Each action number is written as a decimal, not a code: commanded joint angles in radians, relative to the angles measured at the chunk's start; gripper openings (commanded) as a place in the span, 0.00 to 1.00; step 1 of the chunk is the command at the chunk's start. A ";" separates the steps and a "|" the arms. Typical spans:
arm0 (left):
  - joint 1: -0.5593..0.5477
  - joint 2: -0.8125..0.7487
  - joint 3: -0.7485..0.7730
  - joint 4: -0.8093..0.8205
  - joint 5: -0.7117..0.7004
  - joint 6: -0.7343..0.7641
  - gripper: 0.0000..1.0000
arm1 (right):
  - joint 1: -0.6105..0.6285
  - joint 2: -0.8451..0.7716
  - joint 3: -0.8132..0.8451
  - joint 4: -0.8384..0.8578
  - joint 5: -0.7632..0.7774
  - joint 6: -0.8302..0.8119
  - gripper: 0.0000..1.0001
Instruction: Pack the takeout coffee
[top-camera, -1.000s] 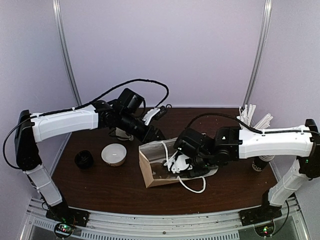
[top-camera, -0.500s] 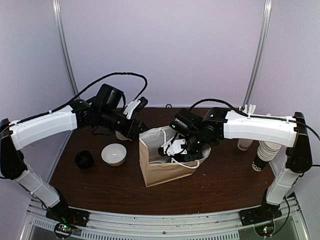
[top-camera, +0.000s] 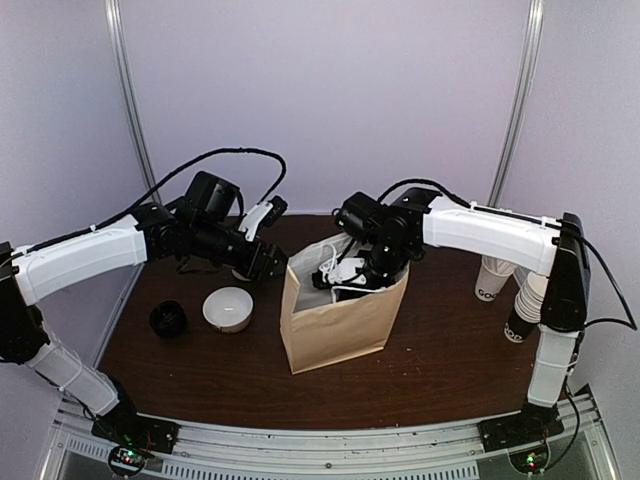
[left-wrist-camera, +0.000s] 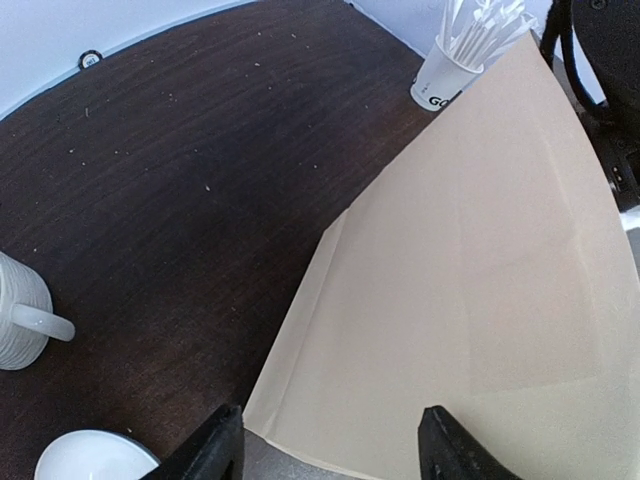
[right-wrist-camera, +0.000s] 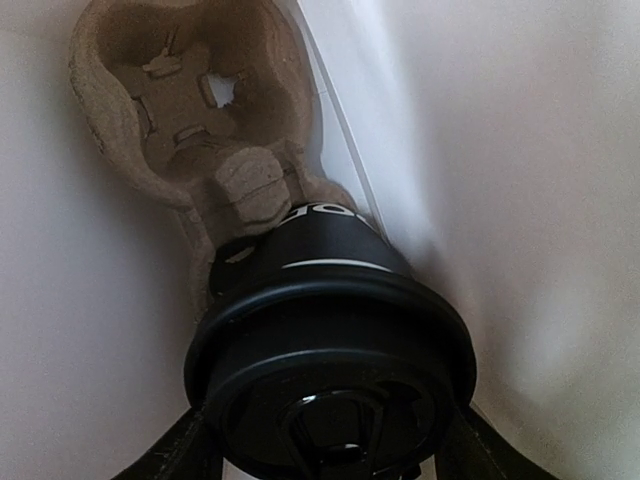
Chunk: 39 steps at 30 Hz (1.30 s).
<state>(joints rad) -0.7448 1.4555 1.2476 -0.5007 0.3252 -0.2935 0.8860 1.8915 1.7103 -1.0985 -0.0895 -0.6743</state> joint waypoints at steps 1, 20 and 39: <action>0.020 -0.043 -0.021 0.004 -0.013 0.016 0.63 | -0.017 0.116 -0.025 -0.089 -0.056 0.009 0.69; 0.048 -0.137 0.037 -0.008 0.115 0.053 0.64 | 0.044 -0.068 -0.227 0.062 0.041 -0.035 0.68; -0.106 0.104 0.475 -0.429 0.031 0.322 0.54 | 0.046 -0.034 -0.207 0.097 0.037 -0.011 0.68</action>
<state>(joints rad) -0.8574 1.5204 1.6650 -0.8135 0.4076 -0.0566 0.9279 1.7969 1.5631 -0.9749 -0.0456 -0.6998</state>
